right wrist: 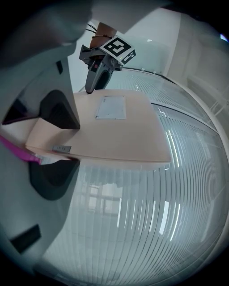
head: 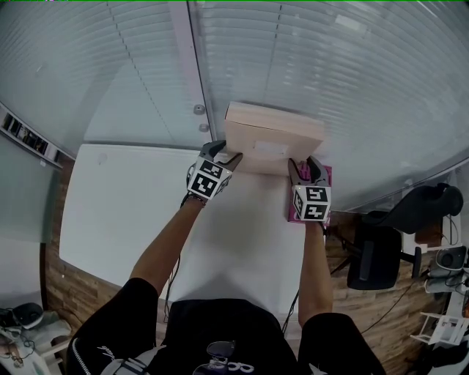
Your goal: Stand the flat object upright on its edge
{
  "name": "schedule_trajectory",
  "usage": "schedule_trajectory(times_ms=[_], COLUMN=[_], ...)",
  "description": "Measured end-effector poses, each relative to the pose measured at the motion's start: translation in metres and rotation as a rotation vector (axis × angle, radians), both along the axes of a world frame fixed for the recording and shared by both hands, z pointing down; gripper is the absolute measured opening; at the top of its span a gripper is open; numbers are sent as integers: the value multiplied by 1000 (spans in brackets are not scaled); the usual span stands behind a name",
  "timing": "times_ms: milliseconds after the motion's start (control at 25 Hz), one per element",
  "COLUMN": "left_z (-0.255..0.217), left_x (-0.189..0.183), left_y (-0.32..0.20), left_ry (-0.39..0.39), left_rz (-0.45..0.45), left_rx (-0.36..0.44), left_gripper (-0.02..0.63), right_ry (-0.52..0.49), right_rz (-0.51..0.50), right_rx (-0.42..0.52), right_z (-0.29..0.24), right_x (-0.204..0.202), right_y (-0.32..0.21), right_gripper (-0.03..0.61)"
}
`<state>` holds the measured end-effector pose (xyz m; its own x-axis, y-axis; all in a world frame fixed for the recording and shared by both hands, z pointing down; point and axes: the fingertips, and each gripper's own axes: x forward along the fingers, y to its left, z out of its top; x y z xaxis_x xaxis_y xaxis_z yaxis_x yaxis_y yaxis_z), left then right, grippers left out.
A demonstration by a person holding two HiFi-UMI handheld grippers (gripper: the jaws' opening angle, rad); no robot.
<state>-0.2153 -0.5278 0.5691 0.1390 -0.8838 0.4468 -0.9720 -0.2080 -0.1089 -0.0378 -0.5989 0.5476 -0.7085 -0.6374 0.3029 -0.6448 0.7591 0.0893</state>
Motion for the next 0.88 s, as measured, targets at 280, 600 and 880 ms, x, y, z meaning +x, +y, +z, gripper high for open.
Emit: schedule_trajectory(times_ms=[280, 600, 880], left_z=[8, 15, 16], left_x=[0, -1, -1], left_y=[-7, -9, -9], left_ry=[-3, 13, 20], left_rz=[8, 10, 7], left_rx=[-10, -2, -3], left_gripper=[249, 249, 249], right_ry=[3, -14, -13], right_rz=[6, -5, -13], right_rx=[-13, -11, -19], right_z=[9, 14, 15], right_x=[0, -1, -1], right_y=[-7, -11, -11], right_gripper=[232, 232, 232])
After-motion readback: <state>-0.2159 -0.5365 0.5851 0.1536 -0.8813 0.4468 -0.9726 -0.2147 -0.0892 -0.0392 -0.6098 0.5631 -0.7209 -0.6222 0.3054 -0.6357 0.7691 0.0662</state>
